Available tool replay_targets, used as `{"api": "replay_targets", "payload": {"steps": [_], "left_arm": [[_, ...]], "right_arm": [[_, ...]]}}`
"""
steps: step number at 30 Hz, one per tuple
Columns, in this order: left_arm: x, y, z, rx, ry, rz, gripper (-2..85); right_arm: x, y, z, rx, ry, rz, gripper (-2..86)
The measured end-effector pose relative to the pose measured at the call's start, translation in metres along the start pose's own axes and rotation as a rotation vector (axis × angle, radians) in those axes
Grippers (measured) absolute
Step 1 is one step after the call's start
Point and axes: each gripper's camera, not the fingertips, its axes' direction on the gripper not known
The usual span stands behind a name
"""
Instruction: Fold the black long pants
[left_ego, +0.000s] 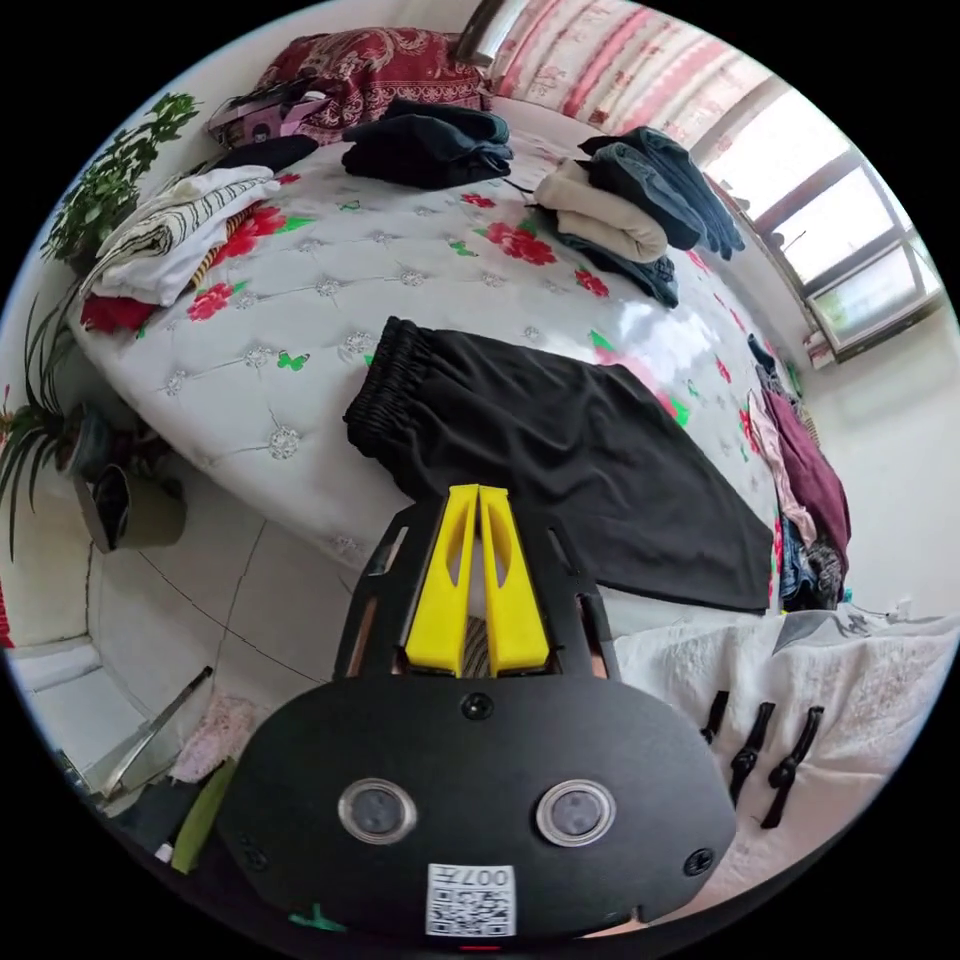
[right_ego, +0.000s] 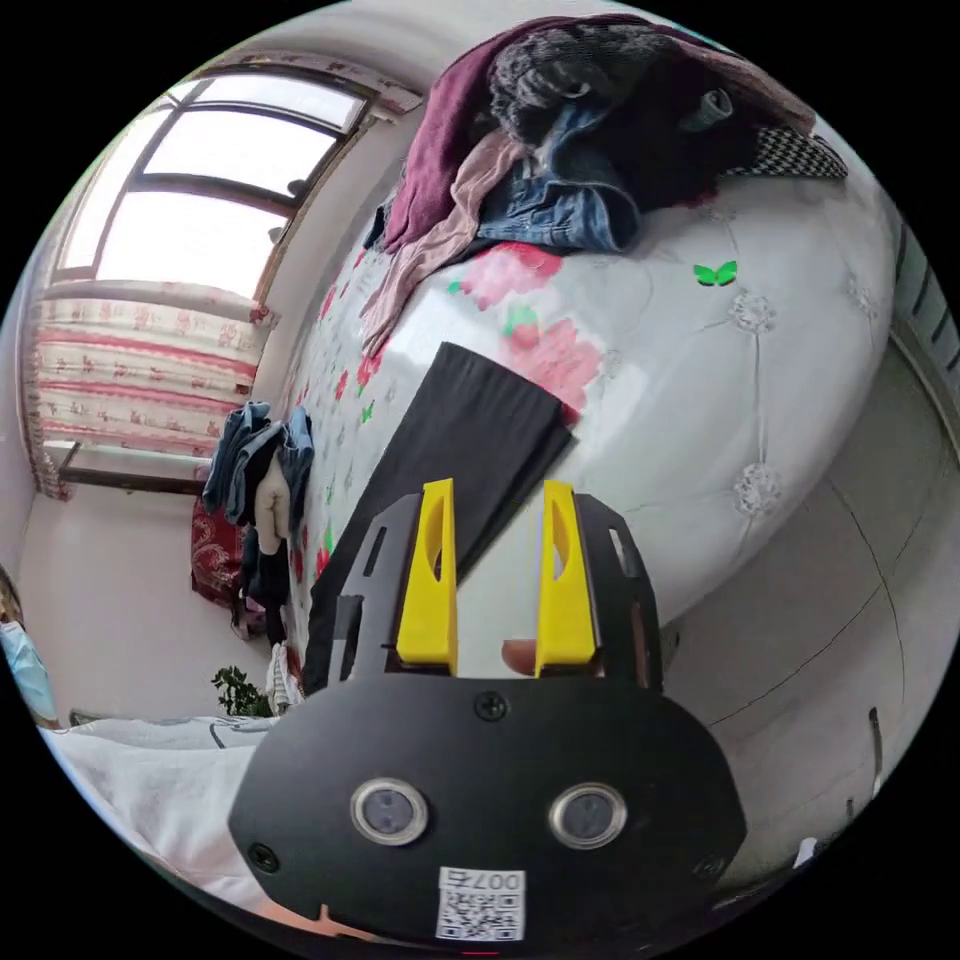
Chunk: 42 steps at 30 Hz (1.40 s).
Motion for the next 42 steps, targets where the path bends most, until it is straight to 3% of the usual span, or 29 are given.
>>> {"api": "replay_targets", "payload": {"steps": [9, 14, 19, 25, 28, 30, 34, 37, 42], "left_arm": [[-0.045, 0.037, -0.018, 0.064, 0.166, -0.245, -0.2], [-0.075, 0.063, -0.037, 0.147, 0.223, -0.376, 3.0], [-0.101, 0.061, -0.043, 0.179, 0.192, -0.371, 5.2], [-0.151, 0.023, -0.041, 0.216, 0.184, -0.375, 6.9], [-0.175, 0.0, -0.032, 0.209, 0.161, -0.362, 7.7], [-0.189, -0.011, -0.023, 0.195, 0.159, -0.366, 8.1], [-0.225, -0.029, -0.002, 0.16, 0.194, -0.412, 8.9], [-0.249, -0.037, 0.008, 0.151, 0.234, -0.425, 8.9], [-0.279, -0.042, 0.007, 0.196, 0.381, -0.424, 8.8]], "right_arm": [[0.008, 0.018, 0.042, 0.144, -0.158, 0.001, 8.5], [-0.01, 0.003, 0.07, -0.005, -0.251, 0.033, 1.9], [-0.126, 0.018, 0.071, -0.111, -0.326, -0.355, -0.1], [-0.318, 0.141, 0.11, -0.34, -0.388, -1.025, -0.1], [-0.363, 0.225, 0.168, -0.557, -0.378, -1.23, 0.5], [-0.365, 0.285, 0.237, -0.829, -0.269, -1.309, 1.0], [-0.349, 0.329, 0.275, -0.992, -0.151, -1.291, 1.0], [-0.344, 0.323, 0.259, -0.905, -0.101, -1.264, 0.5], [-0.31, 0.286, 0.229, -0.769, -0.13, -0.978, -0.1]]}}
